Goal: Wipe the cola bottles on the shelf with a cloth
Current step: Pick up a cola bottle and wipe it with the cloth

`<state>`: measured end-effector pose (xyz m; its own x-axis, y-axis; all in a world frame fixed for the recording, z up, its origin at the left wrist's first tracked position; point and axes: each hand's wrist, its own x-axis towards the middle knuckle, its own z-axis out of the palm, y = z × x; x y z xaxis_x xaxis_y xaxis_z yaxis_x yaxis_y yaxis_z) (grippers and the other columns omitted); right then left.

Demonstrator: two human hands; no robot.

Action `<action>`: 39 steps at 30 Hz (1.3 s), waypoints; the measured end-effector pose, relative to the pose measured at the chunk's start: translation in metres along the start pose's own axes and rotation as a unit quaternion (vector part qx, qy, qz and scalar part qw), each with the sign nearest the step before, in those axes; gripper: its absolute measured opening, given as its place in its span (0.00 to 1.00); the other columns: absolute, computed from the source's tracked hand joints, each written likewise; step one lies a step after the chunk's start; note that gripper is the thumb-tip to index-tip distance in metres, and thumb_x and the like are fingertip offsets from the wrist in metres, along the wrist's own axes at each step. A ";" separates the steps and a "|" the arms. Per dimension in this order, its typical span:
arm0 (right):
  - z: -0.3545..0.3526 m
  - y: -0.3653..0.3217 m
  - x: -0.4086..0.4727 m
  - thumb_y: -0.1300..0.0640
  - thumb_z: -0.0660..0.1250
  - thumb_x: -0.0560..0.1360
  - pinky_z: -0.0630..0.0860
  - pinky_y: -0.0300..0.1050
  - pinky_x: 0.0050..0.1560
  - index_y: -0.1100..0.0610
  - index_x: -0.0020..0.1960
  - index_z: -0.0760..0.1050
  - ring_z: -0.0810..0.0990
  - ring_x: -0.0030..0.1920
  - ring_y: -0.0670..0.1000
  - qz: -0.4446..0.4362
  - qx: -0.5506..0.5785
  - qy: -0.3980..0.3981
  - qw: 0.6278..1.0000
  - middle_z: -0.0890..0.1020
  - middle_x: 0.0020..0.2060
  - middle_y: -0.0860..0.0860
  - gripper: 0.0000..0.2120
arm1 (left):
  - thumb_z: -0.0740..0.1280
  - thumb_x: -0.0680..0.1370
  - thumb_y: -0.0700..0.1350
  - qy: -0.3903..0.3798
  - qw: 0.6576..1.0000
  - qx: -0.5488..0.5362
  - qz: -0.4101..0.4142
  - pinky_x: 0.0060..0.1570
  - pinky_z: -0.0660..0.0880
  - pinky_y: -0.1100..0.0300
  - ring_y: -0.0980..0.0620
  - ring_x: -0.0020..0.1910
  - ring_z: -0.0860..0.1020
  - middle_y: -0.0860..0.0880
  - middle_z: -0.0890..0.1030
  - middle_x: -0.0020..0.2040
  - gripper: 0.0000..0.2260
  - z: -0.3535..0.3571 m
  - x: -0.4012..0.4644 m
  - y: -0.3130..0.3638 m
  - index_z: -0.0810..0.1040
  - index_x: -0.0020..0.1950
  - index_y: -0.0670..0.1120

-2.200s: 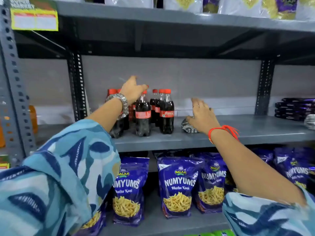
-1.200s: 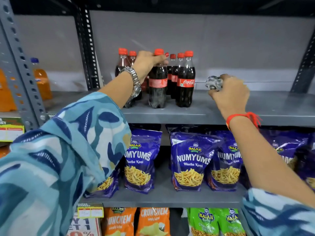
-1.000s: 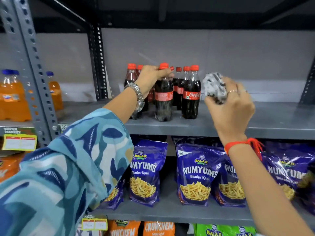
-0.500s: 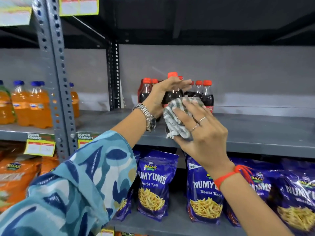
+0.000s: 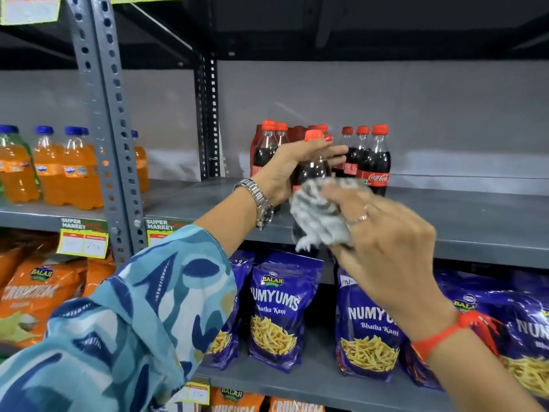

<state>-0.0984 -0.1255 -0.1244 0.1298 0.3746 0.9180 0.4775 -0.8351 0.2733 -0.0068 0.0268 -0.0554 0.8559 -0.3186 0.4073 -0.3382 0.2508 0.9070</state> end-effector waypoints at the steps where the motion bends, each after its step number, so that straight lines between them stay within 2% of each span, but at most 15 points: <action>1: 0.004 -0.001 0.004 0.57 0.76 0.65 0.68 0.42 0.50 0.57 0.58 0.78 0.81 0.50 0.53 0.001 -0.008 0.009 1.000 0.84 0.50 0.52 0.22 | 0.63 0.76 0.42 -0.014 1.000 0.006 -0.003 0.59 0.75 0.50 0.46 0.59 0.78 0.40 0.78 0.59 0.06 0.004 0.000 0.000 0.77 0.41 0.44; 3: 0.012 -0.003 0.000 0.60 0.71 0.69 0.68 0.47 0.54 0.56 0.57 0.78 0.80 0.53 0.55 -0.018 -0.031 -0.008 0.999 0.82 0.55 0.53 0.17 | 0.63 0.76 0.41 -0.018 1.000 -0.011 -0.002 0.53 0.78 0.54 0.46 0.55 0.80 0.41 0.81 0.56 0.05 0.010 0.000 -0.001 0.76 0.41 0.43; 6: 0.013 -0.010 -0.026 0.61 0.71 0.65 0.67 0.49 0.46 0.55 0.51 0.81 0.79 0.45 0.56 -0.089 -0.034 -0.074 0.993 0.84 0.46 0.52 0.14 | 0.65 0.75 0.39 0.007 1.000 -0.011 0.011 0.50 0.79 0.57 0.49 0.47 0.83 0.44 0.84 0.46 0.11 0.008 0.005 -0.001 0.80 0.34 0.47; 8: 0.005 -0.012 -0.036 0.59 0.74 0.61 0.65 0.48 0.43 0.54 0.49 0.81 0.78 0.41 0.56 -0.122 -0.017 -0.117 0.985 0.83 0.41 0.51 0.16 | 0.67 0.74 0.38 0.017 1.000 -0.002 0.003 0.51 0.78 0.57 0.49 0.45 0.83 0.45 0.85 0.43 0.07 0.007 0.007 -0.002 0.81 0.37 0.46; 11: -0.007 -0.005 -0.021 0.57 0.74 0.62 0.67 0.50 0.48 0.52 0.54 0.80 0.79 0.44 0.57 -0.096 -0.015 -0.060 0.994 0.84 0.46 0.51 0.19 | 0.68 0.73 0.37 0.027 0.999 0.018 -0.005 0.55 0.77 0.55 0.51 0.42 0.82 0.46 0.85 0.40 0.02 0.010 0.006 -0.003 0.80 0.41 0.42; 14: -0.005 0.003 0.001 0.59 0.66 0.70 0.63 0.55 0.58 0.52 0.57 0.79 0.76 0.51 0.59 -0.045 -0.059 -0.001 0.997 0.83 0.51 0.54 0.15 | 0.69 0.72 0.37 0.032 0.999 0.022 -0.014 0.52 0.77 0.56 0.52 0.38 0.82 0.47 0.85 0.37 0.02 0.016 0.003 -0.002 0.81 0.40 0.42; 18: 0.011 -0.008 -0.019 0.61 0.56 0.74 0.64 0.54 0.53 0.53 0.49 0.81 0.73 0.48 0.58 -0.075 -0.058 -0.074 0.993 0.82 0.45 0.54 0.15 | 0.70 0.71 0.39 0.055 0.998 0.030 0.003 0.56 0.76 0.55 0.52 0.41 0.82 0.49 0.85 0.37 0.04 0.013 0.004 -0.002 0.82 0.37 0.45; 20: 0.009 -0.015 -0.035 0.58 0.64 0.71 0.64 0.51 0.48 0.52 0.44 0.81 0.73 0.43 0.57 -0.125 -0.048 -0.131 0.982 0.81 0.39 0.51 0.07 | 0.70 0.71 0.40 0.064 0.998 0.025 -0.005 0.50 0.78 0.58 0.53 0.40 0.82 0.49 0.85 0.37 0.03 0.010 0.003 -0.003 0.82 0.38 0.45; 22: 0.001 -0.015 -0.037 0.58 0.72 0.62 0.66 0.50 0.47 0.51 0.45 0.82 0.75 0.42 0.57 -0.148 -0.026 -0.144 0.978 0.82 0.40 0.51 0.12 | 0.72 0.68 0.43 0.073 0.997 0.029 -0.006 0.53 0.77 0.57 0.53 0.41 0.83 0.49 0.85 0.38 0.02 0.007 0.003 -0.006 0.82 0.37 0.46; 25: -0.005 -0.011 -0.014 0.60 0.69 0.63 0.66 0.54 0.51 0.51 0.53 0.80 0.76 0.46 0.58 -0.093 -0.009 -0.053 0.994 0.83 0.47 0.53 0.18 | 0.73 0.64 0.48 0.077 0.995 0.058 -0.006 0.61 0.70 0.58 0.54 0.44 0.82 0.51 0.85 0.40 0.07 0.005 0.002 -0.011 0.83 0.38 0.47; 27: 0.000 -0.011 -0.003 0.61 0.62 0.69 0.66 0.55 0.52 0.52 0.54 0.80 0.74 0.48 0.58 -0.071 -0.036 -0.035 0.996 0.82 0.49 0.54 0.16 | 0.70 0.70 0.45 0.068 0.997 0.039 -0.013 0.51 0.76 0.65 0.57 0.41 0.83 0.50 0.85 0.40 0.06 0.007 0.000 -0.013 0.80 0.44 0.44; 29: 0.013 -0.015 -0.009 0.61 0.61 0.71 0.67 0.55 0.52 0.53 0.53 0.80 0.75 0.47 0.58 -0.106 -0.057 -0.075 0.990 0.82 0.48 0.54 0.14 | 0.68 0.73 0.42 0.055 0.998 0.003 -0.008 0.46 0.77 0.61 0.55 0.43 0.83 0.49 0.85 0.40 0.03 0.006 -0.001 -0.013 0.79 0.45 0.44; 32: 0.018 -0.023 -0.036 0.55 0.69 0.65 0.70 0.49 0.43 0.50 0.43 0.80 0.74 0.42 0.54 -0.213 -0.030 -0.182 0.959 0.80 0.38 0.48 0.06 | 0.69 0.69 0.46 0.039 0.999 -0.001 0.016 0.55 0.74 0.54 0.51 0.48 0.82 0.49 0.85 0.43 0.05 -0.001 -0.002 -0.013 0.79 0.43 0.46; 34: 0.006 -0.019 -0.041 0.52 0.73 0.58 0.69 0.45 0.37 0.47 0.43 0.80 0.74 0.39 0.51 -0.211 0.026 -0.218 0.953 0.80 0.37 0.45 0.14 | 0.67 0.68 0.48 0.030 0.999 -0.022 0.023 0.58 0.74 0.53 0.49 0.50 0.82 0.48 0.85 0.45 0.09 -0.005 -0.002 -0.016 0.79 0.44 0.44; 39: -0.003 0.010 -0.010 0.56 0.77 0.56 0.67 0.49 0.46 0.49 0.57 0.79 0.73 0.49 0.54 -0.057 0.073 -0.048 0.994 0.83 0.52 0.48 0.28 | 0.59 0.77 0.48 0.011 0.993 -0.116 0.000 0.60 0.73 0.50 0.45 0.50 0.82 0.43 0.84 0.46 0.12 -0.005 -0.003 -0.019 0.77 0.46 0.40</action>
<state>-0.0973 -0.1388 -0.1297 0.1468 0.5069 0.8494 0.6149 -0.7194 0.3230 -0.0009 0.0274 -0.0745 0.8646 -0.2994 0.4035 -0.2415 0.4565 0.8563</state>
